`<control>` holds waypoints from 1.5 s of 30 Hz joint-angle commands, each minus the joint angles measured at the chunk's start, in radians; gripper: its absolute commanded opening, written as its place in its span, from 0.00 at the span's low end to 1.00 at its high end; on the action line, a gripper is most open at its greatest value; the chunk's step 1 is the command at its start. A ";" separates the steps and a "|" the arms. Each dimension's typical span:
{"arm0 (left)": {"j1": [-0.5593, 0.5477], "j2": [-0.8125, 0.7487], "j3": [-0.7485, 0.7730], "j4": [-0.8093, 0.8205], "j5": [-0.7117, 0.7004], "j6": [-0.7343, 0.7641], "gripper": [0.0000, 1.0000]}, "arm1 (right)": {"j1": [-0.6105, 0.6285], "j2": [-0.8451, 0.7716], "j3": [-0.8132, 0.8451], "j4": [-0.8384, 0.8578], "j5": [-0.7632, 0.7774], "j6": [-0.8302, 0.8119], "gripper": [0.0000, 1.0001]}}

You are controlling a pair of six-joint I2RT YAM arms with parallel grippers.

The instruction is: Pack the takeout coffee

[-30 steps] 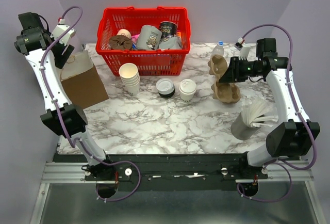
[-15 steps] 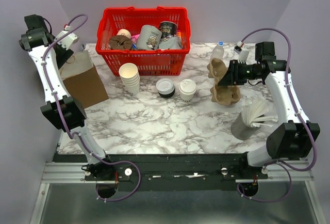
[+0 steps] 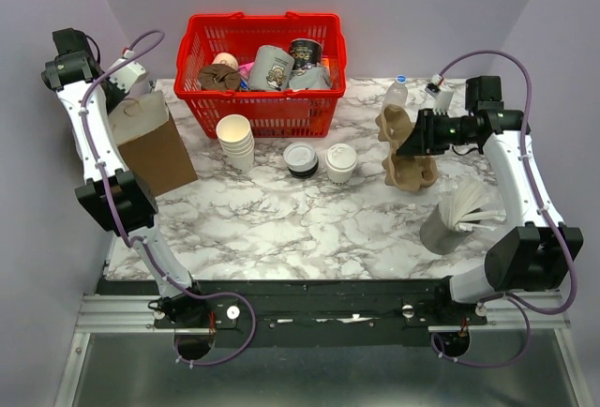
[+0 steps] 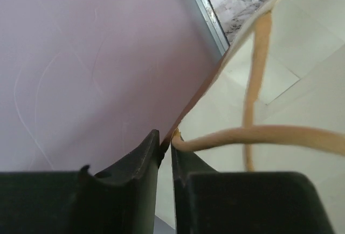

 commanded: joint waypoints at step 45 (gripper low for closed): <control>-0.344 -0.902 -0.777 -0.184 0.141 -0.452 0.00 | 0.923 0.007 0.336 0.548 -0.034 -0.374 0.01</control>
